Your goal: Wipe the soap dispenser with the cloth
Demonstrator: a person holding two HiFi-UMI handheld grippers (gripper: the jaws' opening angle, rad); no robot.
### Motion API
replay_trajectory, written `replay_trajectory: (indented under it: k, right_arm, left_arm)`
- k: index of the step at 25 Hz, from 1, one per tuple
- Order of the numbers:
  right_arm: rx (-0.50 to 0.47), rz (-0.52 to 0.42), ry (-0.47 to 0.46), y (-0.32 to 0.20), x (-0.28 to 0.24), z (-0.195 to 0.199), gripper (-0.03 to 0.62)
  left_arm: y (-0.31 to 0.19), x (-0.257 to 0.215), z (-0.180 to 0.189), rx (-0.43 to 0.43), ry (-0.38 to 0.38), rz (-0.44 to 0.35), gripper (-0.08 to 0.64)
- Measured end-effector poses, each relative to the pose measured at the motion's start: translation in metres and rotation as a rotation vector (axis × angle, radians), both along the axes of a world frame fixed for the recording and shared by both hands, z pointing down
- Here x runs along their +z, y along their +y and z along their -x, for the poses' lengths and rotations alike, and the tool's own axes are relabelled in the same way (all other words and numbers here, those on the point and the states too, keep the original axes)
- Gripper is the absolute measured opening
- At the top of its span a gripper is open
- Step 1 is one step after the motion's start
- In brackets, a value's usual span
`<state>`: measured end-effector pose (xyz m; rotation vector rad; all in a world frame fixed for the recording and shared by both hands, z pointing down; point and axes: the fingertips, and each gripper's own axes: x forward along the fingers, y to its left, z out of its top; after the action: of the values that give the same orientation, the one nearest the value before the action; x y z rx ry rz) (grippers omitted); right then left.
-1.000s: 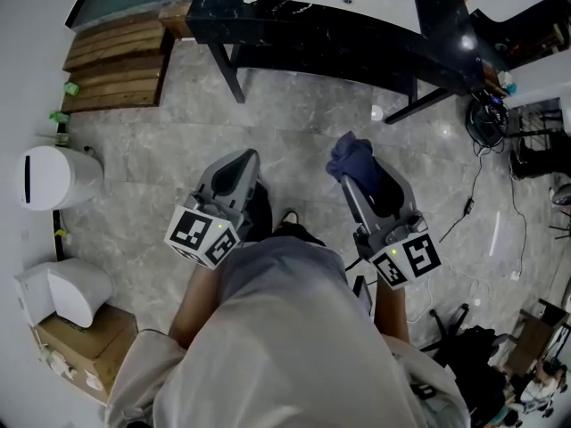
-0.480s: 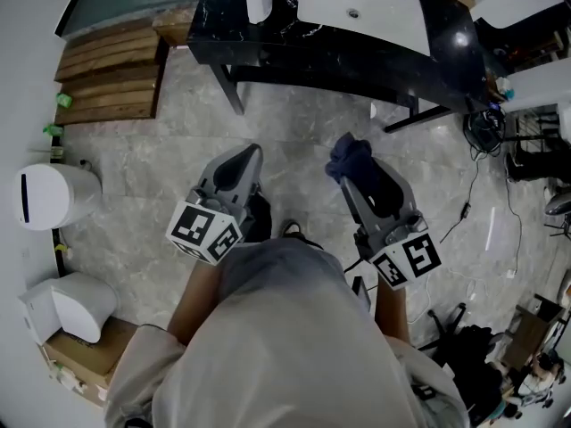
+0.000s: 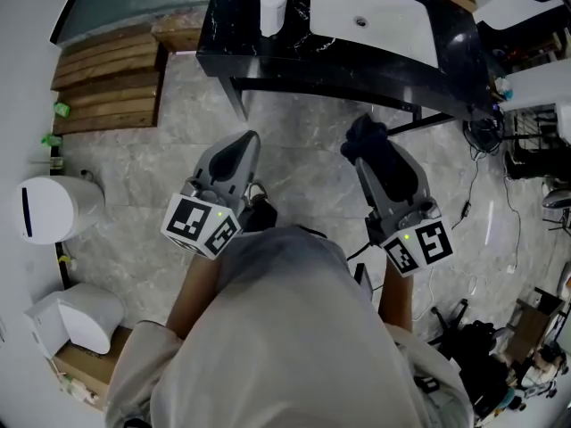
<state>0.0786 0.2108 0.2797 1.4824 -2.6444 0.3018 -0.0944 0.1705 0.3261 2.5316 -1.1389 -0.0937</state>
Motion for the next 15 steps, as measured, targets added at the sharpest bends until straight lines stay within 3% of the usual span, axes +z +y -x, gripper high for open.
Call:
replay_trajectory:
  k: [15]
  right_arm:
    - [0.014,-0.051,0.058,-0.037,-0.019,0.042,0.178]
  left_arm:
    - [-0.032,-0.006,0.039,0.036,0.043,-0.009,0.006]
